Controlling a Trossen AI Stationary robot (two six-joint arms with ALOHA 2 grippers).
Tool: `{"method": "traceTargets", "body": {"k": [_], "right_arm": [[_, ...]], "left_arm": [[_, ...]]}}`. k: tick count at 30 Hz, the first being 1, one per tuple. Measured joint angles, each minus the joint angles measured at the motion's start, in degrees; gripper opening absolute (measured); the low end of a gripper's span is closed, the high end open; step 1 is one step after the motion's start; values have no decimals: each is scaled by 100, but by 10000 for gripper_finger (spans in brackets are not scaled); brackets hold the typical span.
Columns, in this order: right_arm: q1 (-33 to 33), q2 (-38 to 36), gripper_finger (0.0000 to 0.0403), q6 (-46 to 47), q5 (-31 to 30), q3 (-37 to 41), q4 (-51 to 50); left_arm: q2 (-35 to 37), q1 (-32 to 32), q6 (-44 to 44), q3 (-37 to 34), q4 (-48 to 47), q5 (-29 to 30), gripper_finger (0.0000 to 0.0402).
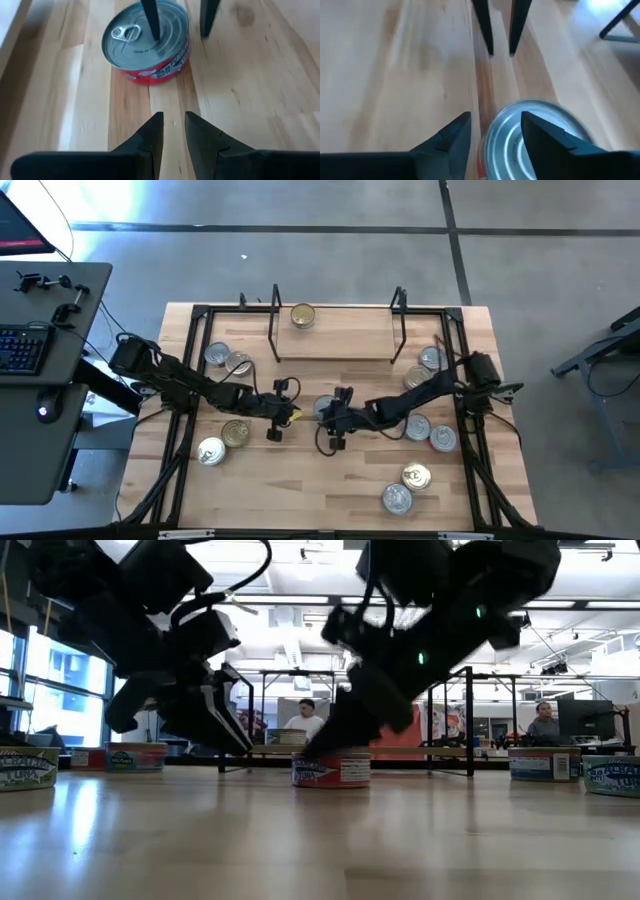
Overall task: Stack canned seafood by type on shelf
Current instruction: Put the red tuna can on the shelf
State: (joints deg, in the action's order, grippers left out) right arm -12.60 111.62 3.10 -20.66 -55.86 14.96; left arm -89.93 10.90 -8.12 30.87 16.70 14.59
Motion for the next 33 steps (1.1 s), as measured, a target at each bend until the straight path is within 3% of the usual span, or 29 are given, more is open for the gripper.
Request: {"method": "traceTargets", "body": {"k": [5, 12, 14, 19, 25, 33], "right_arm": [[5, 301, 153, 313, -415, -67, 117], [-17, 351, 28, 41, -1053, -81, -462], [-56, 354, 9, -245, -1188, -81, -646], [-179, 222, 11, -612, -1535, -142, -1061], [-217, -302, 2, -1072, -1227, -180, -1568], [-172, -884, 1, -1751, -1492, -212, -1599]], "left_arm": [[-6, 0, -39, 4, 155, 37, 71], [-13, 0, -48, 4, 223, 106, 71], [-13, 10, -40, 4, 200, 151, 71], [-13, 121, 93, 4, -120, 596, 71], [-13, 311, 386, 4, -795, 1308, 71], [-13, 354, 599, 4, -1050, 1523, 71]]}}
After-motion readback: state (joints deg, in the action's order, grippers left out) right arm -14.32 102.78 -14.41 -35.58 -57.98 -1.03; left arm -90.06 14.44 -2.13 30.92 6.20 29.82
